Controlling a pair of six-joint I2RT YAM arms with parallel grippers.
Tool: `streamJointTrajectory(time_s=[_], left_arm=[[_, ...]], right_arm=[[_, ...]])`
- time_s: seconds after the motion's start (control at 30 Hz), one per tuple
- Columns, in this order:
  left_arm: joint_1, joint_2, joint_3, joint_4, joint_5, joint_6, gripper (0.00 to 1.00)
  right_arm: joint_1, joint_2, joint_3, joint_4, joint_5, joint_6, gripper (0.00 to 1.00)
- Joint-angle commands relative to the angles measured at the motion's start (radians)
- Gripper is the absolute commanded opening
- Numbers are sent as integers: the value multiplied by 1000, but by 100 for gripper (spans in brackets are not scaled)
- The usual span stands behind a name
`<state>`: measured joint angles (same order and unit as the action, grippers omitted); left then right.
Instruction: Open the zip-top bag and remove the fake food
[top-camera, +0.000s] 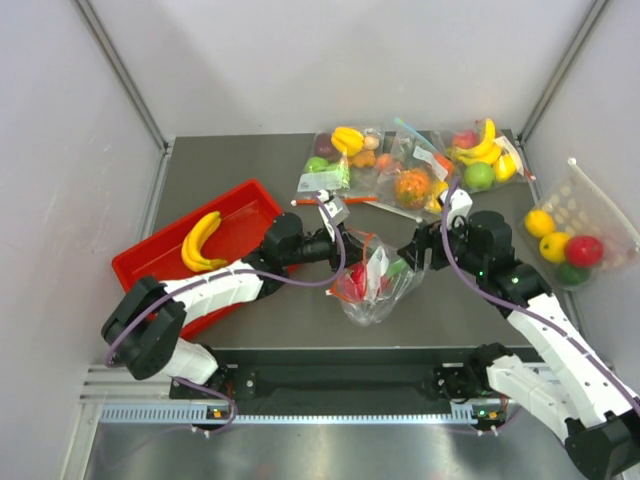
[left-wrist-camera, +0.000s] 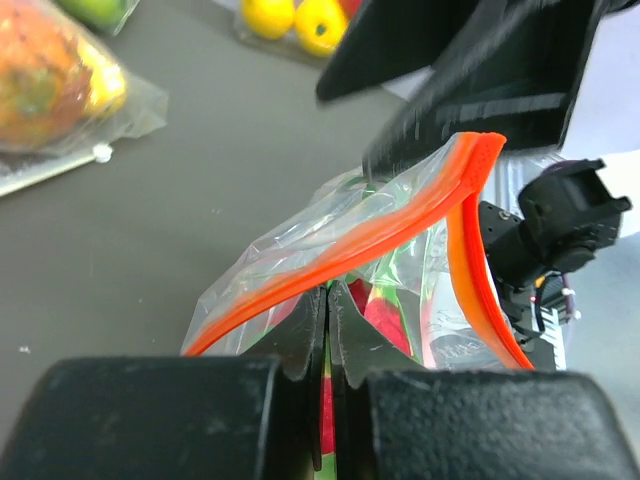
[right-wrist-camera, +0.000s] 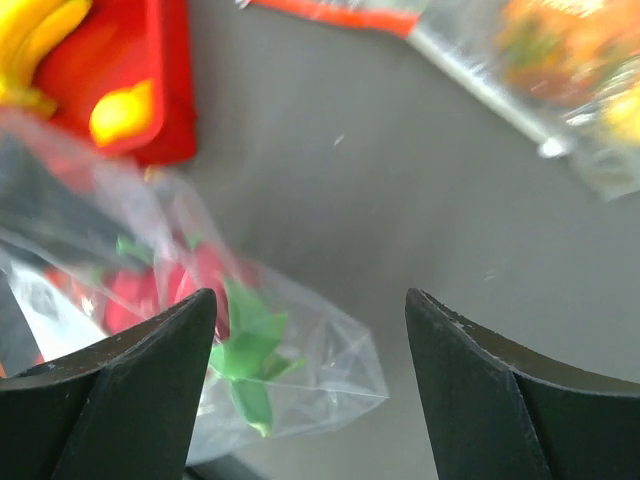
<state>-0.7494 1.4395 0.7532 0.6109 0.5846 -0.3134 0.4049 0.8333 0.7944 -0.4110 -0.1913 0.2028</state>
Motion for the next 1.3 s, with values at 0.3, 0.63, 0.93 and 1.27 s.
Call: streamJointTrajectory(time_s=[0.3,0.63,0.93,1.27], left_arm=[[16,-85,29,-16,104,77,0],[18,-105,26,6,259,19,0],[18,-137,6,12,245,23,0],[31,-266,-77,-94,64,105,0]], right_arm=[[-11,-175,-110,52,-355,-45,75],[9,-93,-118,199,-404,-37,75],[80,1,-132,216,-404,-43,53],[77,-57,-126,106,-211,-49,0]])
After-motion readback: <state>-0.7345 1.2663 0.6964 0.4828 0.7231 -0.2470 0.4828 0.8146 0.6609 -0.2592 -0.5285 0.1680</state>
